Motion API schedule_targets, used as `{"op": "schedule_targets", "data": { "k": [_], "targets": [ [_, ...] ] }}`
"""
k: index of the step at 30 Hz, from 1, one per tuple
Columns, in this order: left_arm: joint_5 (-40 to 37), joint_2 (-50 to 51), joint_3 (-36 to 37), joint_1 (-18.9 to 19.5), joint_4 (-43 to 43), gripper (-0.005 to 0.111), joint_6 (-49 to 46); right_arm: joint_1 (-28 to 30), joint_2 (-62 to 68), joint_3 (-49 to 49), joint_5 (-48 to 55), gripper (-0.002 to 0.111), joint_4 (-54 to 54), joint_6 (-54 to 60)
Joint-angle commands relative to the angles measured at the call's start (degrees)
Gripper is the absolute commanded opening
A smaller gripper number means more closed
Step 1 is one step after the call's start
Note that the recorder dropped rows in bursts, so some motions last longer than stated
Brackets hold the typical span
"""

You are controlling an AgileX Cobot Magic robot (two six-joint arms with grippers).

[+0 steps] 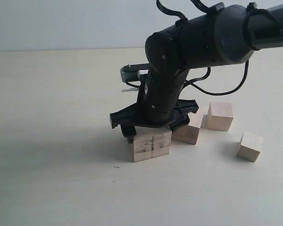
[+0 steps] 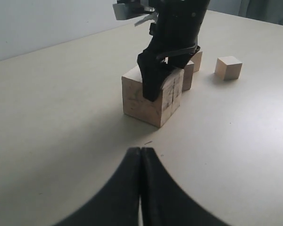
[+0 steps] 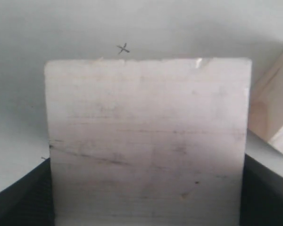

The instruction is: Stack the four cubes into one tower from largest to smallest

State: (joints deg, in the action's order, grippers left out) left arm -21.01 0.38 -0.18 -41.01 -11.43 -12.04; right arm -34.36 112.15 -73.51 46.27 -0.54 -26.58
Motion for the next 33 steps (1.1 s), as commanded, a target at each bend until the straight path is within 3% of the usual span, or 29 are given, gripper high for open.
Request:
{"op": "schedule_targets", "data": {
  "k": [1,12,20,33],
  "targets": [
    [0.35,-0.38,0.18,0.06,0.17,0.000,-0.02,0.04,-0.09,-0.44,0.68,0.057,2.19,-2.68],
    [0.35,-0.38,0.18,0.06,0.17,0.000,-0.02,-0.31,4.26,-7.74,4.67,0.057,3.25,-3.53],
    [0.35,-0.38,0.18,0.06,0.17,0.000,-0.02,-0.31,5.26,-7.74,9.39,0.057,13.87,-9.79],
    [0.35,-0.38,0.18,0.06,0.17,0.000,-0.02,-0.21,5.14,-4.28,9.75,0.059,14.13,-11.68]
  ]
}}
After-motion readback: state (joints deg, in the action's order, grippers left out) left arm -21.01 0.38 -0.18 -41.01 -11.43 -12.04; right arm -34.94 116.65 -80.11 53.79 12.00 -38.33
